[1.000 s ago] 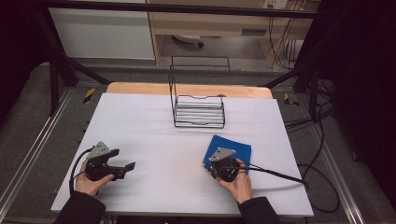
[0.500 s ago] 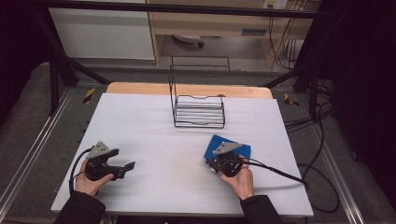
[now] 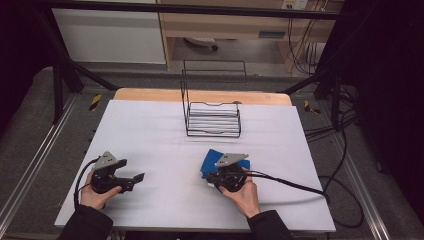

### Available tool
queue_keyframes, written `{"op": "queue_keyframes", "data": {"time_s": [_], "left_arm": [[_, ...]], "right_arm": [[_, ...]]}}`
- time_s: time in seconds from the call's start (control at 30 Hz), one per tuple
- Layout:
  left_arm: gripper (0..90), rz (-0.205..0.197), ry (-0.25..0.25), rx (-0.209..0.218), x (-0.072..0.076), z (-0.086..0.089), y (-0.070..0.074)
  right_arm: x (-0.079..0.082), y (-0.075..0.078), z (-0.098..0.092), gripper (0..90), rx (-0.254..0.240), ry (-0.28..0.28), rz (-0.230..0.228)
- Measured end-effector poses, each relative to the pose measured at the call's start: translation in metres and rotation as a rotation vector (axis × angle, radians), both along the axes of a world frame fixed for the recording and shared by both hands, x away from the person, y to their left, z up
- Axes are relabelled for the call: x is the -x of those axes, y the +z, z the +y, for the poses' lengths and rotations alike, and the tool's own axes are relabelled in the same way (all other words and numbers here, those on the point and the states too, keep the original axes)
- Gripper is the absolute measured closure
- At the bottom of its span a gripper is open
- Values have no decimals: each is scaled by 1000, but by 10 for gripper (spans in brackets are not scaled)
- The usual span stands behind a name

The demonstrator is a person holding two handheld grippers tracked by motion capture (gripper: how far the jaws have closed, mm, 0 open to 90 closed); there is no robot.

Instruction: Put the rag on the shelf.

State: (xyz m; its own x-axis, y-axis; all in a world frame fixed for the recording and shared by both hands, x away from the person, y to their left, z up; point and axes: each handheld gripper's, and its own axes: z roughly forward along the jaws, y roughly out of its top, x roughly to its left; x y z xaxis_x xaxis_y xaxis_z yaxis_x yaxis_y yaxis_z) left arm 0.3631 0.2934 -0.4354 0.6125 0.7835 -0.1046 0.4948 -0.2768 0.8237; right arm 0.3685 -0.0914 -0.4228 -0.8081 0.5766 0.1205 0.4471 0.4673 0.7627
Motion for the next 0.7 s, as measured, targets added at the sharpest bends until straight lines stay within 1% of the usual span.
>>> {"op": "queue_keyframes", "data": {"time_s": [0.03,0.13,0.23,0.33,0.4,0.47,0.5,0.53,0.57,0.6,0.63,0.67,0.7], "left_arm": [[89,0,1,0,0,0,0],[88,1,1,-2,0,0,0],[87,0,2,-3,0,0,0],[87,0,1,-5,0,0,0],[87,1,2,-3,0,0,0],[86,-1,1,-3,0,0,0],[85,-1,2,-3,0,0,0],[85,-1,3,-3,0,0,0],[85,0,3,-3,0,0,0],[85,-1,2,-4,0,0,0],[85,0,2,-4,0,0,0],[85,1,1,-5,0,0,0],[85,1,1,-5,0,0,0]], "right_arm": [[1,-1,5,828,-4,16,6],[2,-2,13,828,4,36,8],[3,-2,18,828,-9,51,15],[5,-1,28,827,-10,88,14],[6,0,31,827,-12,97,19],[9,0,38,827,-9,129,19],[10,0,41,827,-13,135,28],[10,0,41,827,-13,135,28],[12,-1,44,826,-17,155,37],[12,-1,44,826,-17,155,37],[13,-2,46,825,-14,165,36],[15,-3,49,822,-5,186,40],[15,-3,49,822,-5,186,40]]}}
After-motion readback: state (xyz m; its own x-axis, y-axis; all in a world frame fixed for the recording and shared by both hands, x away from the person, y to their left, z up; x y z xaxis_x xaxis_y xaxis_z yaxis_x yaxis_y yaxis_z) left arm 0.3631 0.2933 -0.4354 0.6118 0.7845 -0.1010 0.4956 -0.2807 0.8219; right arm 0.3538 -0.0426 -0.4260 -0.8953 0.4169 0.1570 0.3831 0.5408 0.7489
